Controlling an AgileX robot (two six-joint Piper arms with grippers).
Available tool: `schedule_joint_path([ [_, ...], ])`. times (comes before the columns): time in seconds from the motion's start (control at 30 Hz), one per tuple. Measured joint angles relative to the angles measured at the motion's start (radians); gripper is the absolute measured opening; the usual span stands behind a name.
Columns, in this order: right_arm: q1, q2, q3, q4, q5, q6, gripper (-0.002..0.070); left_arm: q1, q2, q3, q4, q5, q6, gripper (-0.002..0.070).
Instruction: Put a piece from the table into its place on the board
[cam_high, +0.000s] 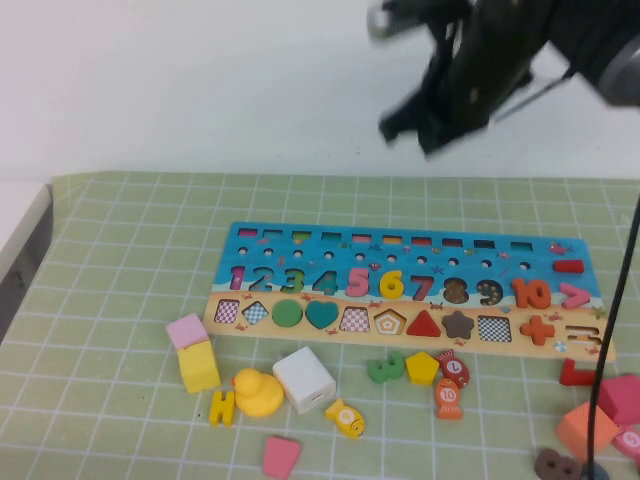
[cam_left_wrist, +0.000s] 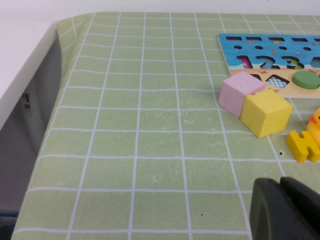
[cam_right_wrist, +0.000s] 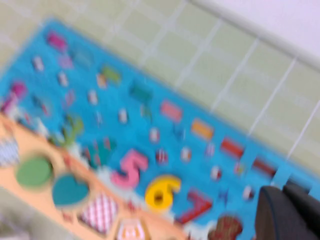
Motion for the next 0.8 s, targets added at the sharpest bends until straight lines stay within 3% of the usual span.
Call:
schedule_joint_path([
  [0.27,0.002,0.109,0.259,0.04,-0.061,-0.017,0.0,0.0,0.0,0.0,0.0,0.0,0.0,-0.0002],
  [0.53,0.002,0.13,0.276,0.082,-0.214,-0.017,0.0,0.0,0.0,0.0,0.0,0.0,0.0,-0.0002],
  [0.8,0.002,0.184,0.271,0.132,-0.226,-0.017,0.0,0.0,0.0,0.0,0.0,0.0,0.0,-0.0002],
])
